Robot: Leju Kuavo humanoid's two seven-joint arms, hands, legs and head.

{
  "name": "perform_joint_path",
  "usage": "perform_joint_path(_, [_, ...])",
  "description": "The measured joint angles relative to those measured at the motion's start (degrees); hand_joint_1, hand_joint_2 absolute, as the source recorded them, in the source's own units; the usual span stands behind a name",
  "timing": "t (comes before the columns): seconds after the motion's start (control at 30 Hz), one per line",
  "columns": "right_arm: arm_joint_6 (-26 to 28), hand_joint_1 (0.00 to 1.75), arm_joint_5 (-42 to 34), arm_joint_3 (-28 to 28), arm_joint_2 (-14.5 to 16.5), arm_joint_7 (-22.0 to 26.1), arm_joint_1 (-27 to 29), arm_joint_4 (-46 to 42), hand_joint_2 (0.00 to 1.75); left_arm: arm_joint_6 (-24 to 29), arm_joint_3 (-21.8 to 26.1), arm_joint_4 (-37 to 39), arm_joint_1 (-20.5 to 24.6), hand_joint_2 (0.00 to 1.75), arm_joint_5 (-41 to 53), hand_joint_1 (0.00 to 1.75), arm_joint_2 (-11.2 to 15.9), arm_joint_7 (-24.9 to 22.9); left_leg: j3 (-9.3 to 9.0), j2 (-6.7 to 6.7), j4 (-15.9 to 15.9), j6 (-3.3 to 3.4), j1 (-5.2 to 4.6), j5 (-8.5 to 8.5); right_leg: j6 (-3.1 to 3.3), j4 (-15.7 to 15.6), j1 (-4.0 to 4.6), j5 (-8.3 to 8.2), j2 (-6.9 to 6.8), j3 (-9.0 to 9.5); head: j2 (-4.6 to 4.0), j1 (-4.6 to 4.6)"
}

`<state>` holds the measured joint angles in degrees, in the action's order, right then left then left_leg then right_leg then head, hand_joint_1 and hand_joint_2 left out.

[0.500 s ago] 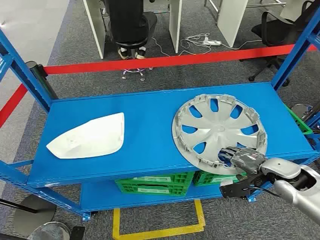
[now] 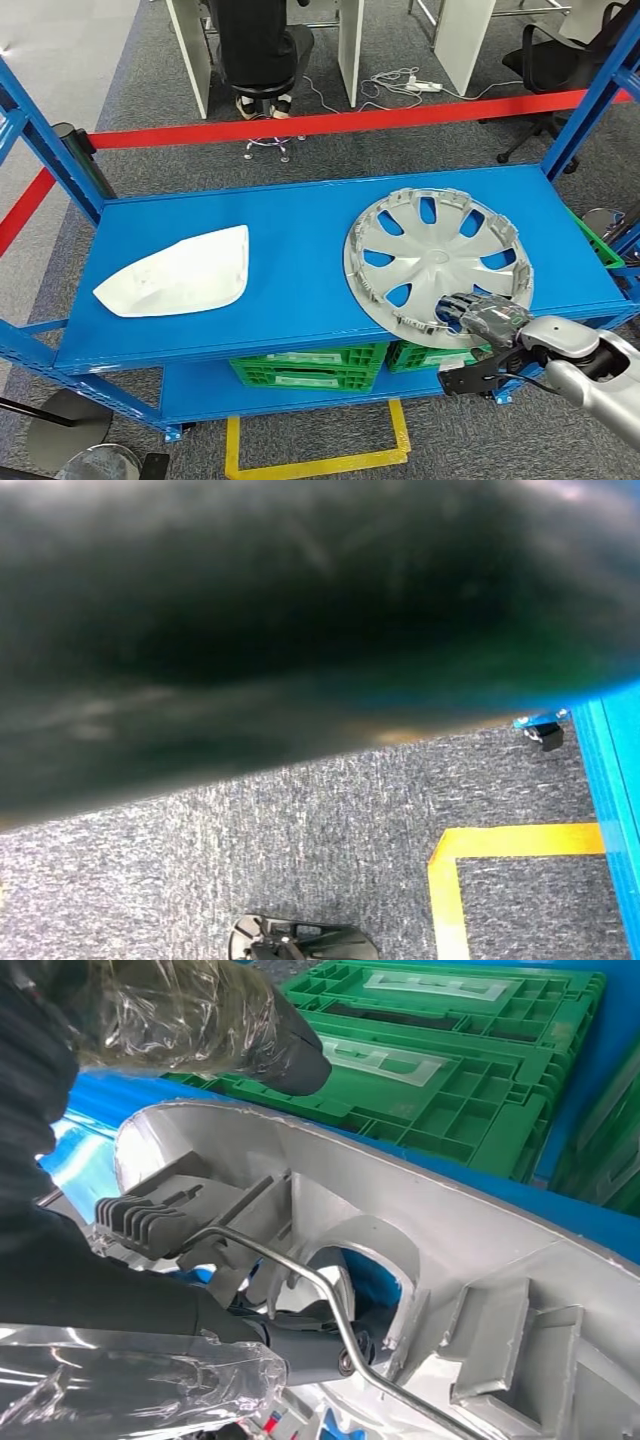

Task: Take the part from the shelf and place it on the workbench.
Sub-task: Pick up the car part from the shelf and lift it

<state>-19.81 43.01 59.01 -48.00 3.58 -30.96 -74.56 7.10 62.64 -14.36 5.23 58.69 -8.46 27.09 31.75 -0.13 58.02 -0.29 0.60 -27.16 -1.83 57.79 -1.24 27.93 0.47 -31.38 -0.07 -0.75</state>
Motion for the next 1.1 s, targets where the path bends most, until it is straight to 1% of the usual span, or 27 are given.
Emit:
perform_joint_path(0.03, [0.1, 0.0, 0.2, 0.0, 0.0, 0.0, 0.0, 0.0, 1.75, 0.0, 0.0, 0.0, 0.0, 0.0, 0.0, 0.0, 0.0, 0.0, 0.0, 0.0, 0.0, 0.0, 0.0, 0.0, 0.0, 0.0, 0.0, -0.01, 0.0, 0.0, 0.0, 0.01])
perform_joint_path(0.07, [0.1, 0.13, 0.4, 0.0, 0.1, 0.0, 0.0, 0.1, 1.75, 0.0, 0.0, 0.0, 0.0, 0.0, 0.0, 0.0, 0.0, 0.0, 0.0, 0.0, 0.0, 0.01, 0.0, 0.01, 0.01, 0.0, 0.0, -0.01, 0.01, 0.0, 0.0, 0.01])
perform_joint_path(0.1, [0.2, 0.45, 0.6, 0.0, 0.2, 0.0, 0.0, 0.1, 1.75, 0.0, 0.1, 0.0, 0.0, 0.0, 0.0, 0.0, 0.0, 0.0, 0.0, 0.0, 0.0, 0.01, 0.0, 0.02, 0.01, 0.0, 0.0, -0.02, 0.01, 0.0, 0.0, 0.0])
perform_joint_path(0.17, [0.5, 1.22, 1.1, 0.0, 0.3, 0.2, 0.0, 0.2, 1.75, 0.0, 0.1, 0.0, 0.0, 0.0, 0.0, 0.0, 0.0, 0.1, 0.0, 0.01, 0.0, 0.03, 0.0, 0.04, 0.02, 0.0, 0.0, -0.03, 0.01, 0.0, 0.0, 0.01])
perform_joint_path(0.2, [0.6, 1.53, 1.4, 0.0, 0.4, 0.3, 0.1, 0.2, 1.75, 0.0, 0.1, 0.0, 0.0, 0.0, 0.0, 0.0, 0.0, 0.1, 0.0, 0.01, 0.0, 0.04, 0.0, 0.05, 0.02, 0.0, 0.0, -0.04, 0.01, 0.0, 0.0, 0.01])
perform_joint_path(0.23, [0.9, 1.64, 1.6, 0.0, 0.4, 0.3, 0.1, 0.2, 1.75, 0.0, 0.1, 0.0, 0.0, 0.0, 0.0, 0.0, 0.0, 0.1, 0.0, 0.01, 0.0, 0.04, 0.0, 0.05, 0.02, 0.0, 0.0, -0.04, 0.01, 0.0, 0.0, 0.01])
perform_joint_path(0.3, [1.2, 1.75, 1.9, 0.0, 0.6, 0.4, 0.1, 0.3, 1.75, 0.0, 0.1, 0.0, 0.0, 0.0, 0.0, 0.0, 0.0, 0.1, 0.0, 0.01, 0.0, 0.05, 0.0, 0.07, 0.02, 0.0, 0.0, -0.05, 0.01, 0.0, 0.0, 0.01])
perform_joint_path(0.6, [2.4, 1.75, 2.8, -0.8, 1.6, 0.6, 0.0, 0.3, 1.75, 0.0, 0.5, 0.0, -0.1, 0.0, 0.2, 0.0, 0.1, 0.2, -0.09, -0.04, 0.0, 0.13, -0.01, 0.15, 0.01, 0.0, 0.0, -0.05, -0.17, 0.05, 0.0, 0.0])
perform_joint_path(1.1, [3.0, 1.75, 3.6, -1.4, 2.3, 0.6, 0.2, 0.4, 1.75, 0.0, 1.1, 0.0, -0.2, 0.0, 0.2, 0.0, 0.1, 0.3, -0.09, -0.03, 0.0, 0.14, -0.02, 0.14, 0.01, 0.0, -0.01, -0.05, -0.15, 0.05, 0.0, -0.01])
